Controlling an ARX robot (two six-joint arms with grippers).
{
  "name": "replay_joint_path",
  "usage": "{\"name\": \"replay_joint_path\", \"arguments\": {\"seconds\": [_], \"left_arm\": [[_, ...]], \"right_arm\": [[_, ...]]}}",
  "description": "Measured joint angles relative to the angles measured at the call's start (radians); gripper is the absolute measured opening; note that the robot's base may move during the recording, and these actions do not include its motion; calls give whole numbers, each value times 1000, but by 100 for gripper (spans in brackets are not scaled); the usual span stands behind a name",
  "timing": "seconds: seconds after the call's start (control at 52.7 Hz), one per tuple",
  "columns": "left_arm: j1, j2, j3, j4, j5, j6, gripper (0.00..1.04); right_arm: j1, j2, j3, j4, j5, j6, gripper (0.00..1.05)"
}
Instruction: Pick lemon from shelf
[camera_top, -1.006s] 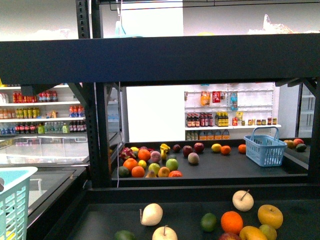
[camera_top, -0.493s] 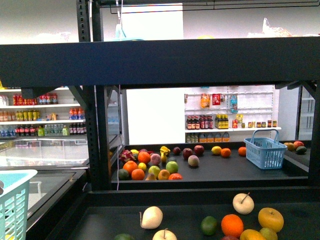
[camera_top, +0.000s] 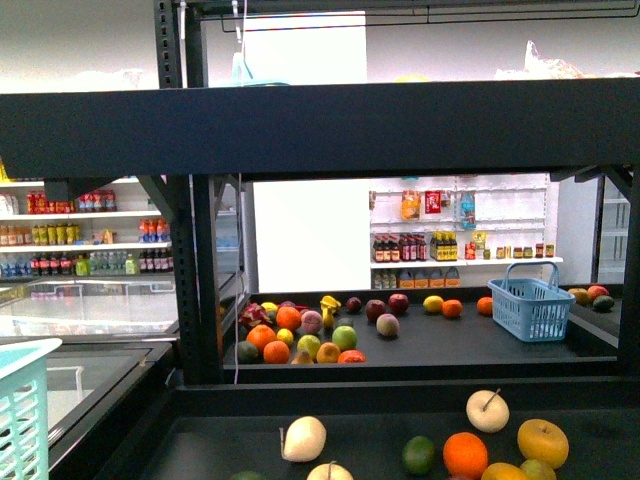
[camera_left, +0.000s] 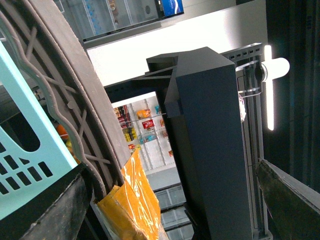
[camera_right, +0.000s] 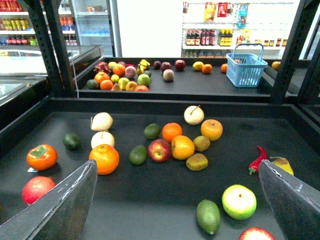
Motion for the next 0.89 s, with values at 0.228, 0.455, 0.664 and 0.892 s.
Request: {"name": "replay_joint_path", "arguments": {"seconds": [0.228, 0.455, 0.664, 0.892], "left_arm": [[-35, -4, -2, -45, -4, 55, 97], [-69, -4, -4, -105, -15, 114, 97], [-90, -1, -4, -135, -19, 147, 97], [-97, -2, -5, -142, -19, 153, 97]], "right_arm": [[0, 0, 0, 0, 0, 0, 97], [0, 0, 0, 0, 0, 0, 97], [0, 0, 0, 0, 0, 0, 97], [0, 0, 0, 0, 0, 0, 97]]}}
